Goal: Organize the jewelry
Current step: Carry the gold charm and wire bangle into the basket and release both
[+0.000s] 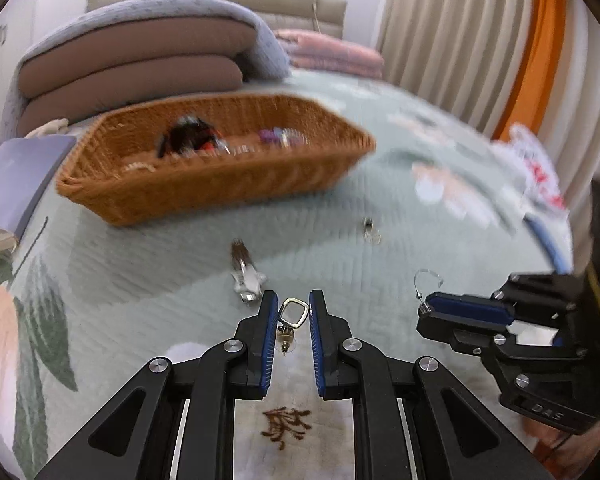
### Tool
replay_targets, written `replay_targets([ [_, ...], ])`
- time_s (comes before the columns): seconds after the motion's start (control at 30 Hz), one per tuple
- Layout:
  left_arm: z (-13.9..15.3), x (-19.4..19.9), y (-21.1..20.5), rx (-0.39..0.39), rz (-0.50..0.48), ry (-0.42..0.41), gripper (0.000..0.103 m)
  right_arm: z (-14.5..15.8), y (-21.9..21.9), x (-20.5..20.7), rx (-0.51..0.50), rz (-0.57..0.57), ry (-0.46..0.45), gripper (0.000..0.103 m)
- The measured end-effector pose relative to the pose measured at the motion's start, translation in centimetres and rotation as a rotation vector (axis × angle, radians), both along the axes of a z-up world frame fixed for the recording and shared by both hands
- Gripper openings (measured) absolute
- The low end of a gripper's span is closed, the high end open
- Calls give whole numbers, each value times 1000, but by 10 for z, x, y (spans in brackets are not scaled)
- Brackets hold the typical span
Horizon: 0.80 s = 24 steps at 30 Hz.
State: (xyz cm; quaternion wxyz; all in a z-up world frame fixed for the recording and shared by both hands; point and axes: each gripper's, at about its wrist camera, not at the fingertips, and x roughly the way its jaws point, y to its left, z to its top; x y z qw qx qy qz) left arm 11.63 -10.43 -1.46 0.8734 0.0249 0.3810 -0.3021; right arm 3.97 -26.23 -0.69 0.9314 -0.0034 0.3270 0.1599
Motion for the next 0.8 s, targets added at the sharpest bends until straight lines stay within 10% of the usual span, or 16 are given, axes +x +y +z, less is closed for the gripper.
replay_targets([
  [0.43, 104, 55, 36, -137, 119, -135, 16, 93, -12, 111, 105, -55, -143, 13],
  [0.8, 35, 147, 34, -97, 242, -28, 16, 41, -7, 221, 130, -79, 3, 13],
])
